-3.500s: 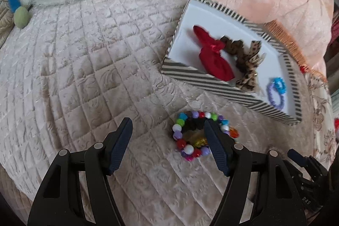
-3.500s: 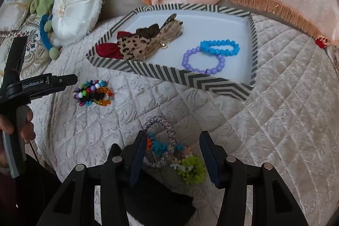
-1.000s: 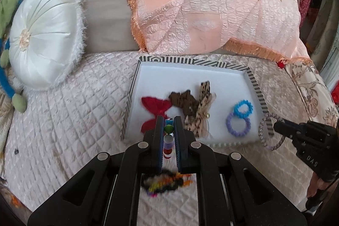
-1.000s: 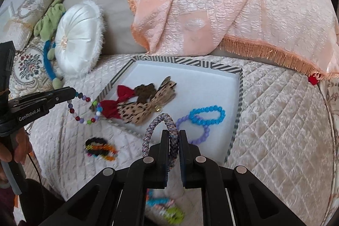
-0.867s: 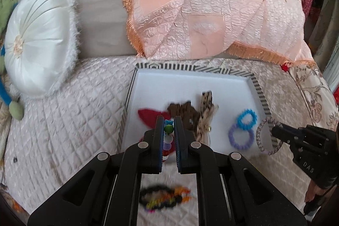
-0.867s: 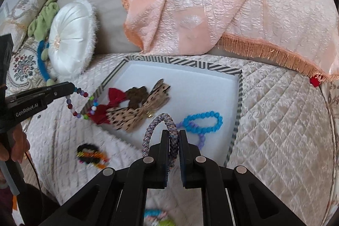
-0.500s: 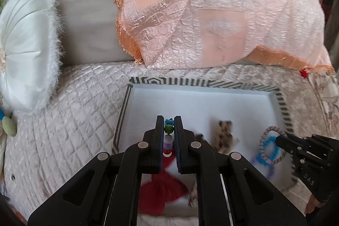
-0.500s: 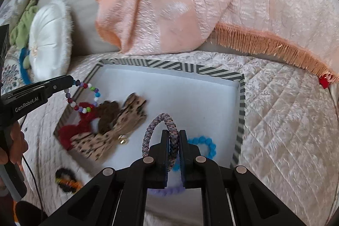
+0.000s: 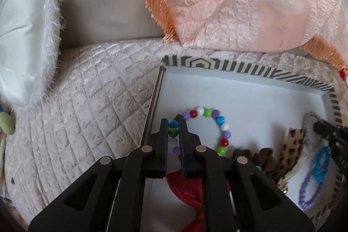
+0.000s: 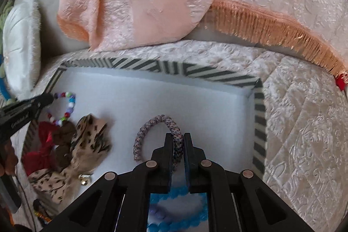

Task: Organize jewelry
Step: 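Open both tools to drop the two bracelets into the tray, then withdraw both open tools from the tray toward the jewelry left on the bed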

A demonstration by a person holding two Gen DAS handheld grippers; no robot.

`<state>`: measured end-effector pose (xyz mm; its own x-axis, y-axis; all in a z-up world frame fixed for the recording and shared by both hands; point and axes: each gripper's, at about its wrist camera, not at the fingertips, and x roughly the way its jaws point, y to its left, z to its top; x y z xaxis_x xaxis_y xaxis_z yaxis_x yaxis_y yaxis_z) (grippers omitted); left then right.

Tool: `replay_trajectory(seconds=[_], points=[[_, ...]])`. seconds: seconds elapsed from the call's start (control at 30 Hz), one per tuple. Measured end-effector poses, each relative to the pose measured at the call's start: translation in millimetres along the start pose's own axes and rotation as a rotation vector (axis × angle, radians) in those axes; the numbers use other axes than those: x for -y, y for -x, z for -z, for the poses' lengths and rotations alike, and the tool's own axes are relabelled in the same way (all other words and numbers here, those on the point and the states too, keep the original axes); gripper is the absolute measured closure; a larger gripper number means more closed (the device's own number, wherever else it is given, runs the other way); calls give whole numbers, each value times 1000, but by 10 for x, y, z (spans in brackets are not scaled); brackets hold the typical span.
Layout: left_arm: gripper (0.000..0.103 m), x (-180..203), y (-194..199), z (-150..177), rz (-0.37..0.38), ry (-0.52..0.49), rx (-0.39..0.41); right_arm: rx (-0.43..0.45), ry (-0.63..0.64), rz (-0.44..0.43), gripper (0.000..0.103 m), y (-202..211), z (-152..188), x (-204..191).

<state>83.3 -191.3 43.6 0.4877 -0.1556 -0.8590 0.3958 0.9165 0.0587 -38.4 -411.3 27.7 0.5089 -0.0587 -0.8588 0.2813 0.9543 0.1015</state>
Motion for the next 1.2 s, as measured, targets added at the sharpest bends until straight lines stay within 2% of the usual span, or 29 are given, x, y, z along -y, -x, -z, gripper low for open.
replay_trajectory(seconds=[0.07,0.1,0.13,0.2,0.23,0.3,0.37,0.7,0.77,0.9,1.2], points=[[94,-39,-22,5,16,18,-5,-2,-12,0,94,-4,-16,23],[91,-47,-27,4,22,24,-6,-2,-19,-4,87,7,-7,45],[86,-56,-25,6,21,28,-5,2,-26,-9,74,25,-3,65],[74,-64,6,20,54,36,-3,27,-41,-22,61,107,24,92],[70,-57,50,40,63,36,0,29,-45,-23,61,142,43,104],[52,-34,171,82,67,31,20,27,-50,-31,61,205,83,117],[48,-7,291,133,67,25,41,30,-61,-35,61,283,140,123],[47,-15,987,554,54,18,105,105,-44,-80,60,966,558,-89],[47,-24,1122,694,53,17,114,124,-36,-89,59,1132,677,-158],[47,-58,1368,944,53,25,131,148,-7,-106,48,1356,903,-358],[47,-101,2008,1522,39,31,208,195,45,-144,48,1866,1396,-748]])
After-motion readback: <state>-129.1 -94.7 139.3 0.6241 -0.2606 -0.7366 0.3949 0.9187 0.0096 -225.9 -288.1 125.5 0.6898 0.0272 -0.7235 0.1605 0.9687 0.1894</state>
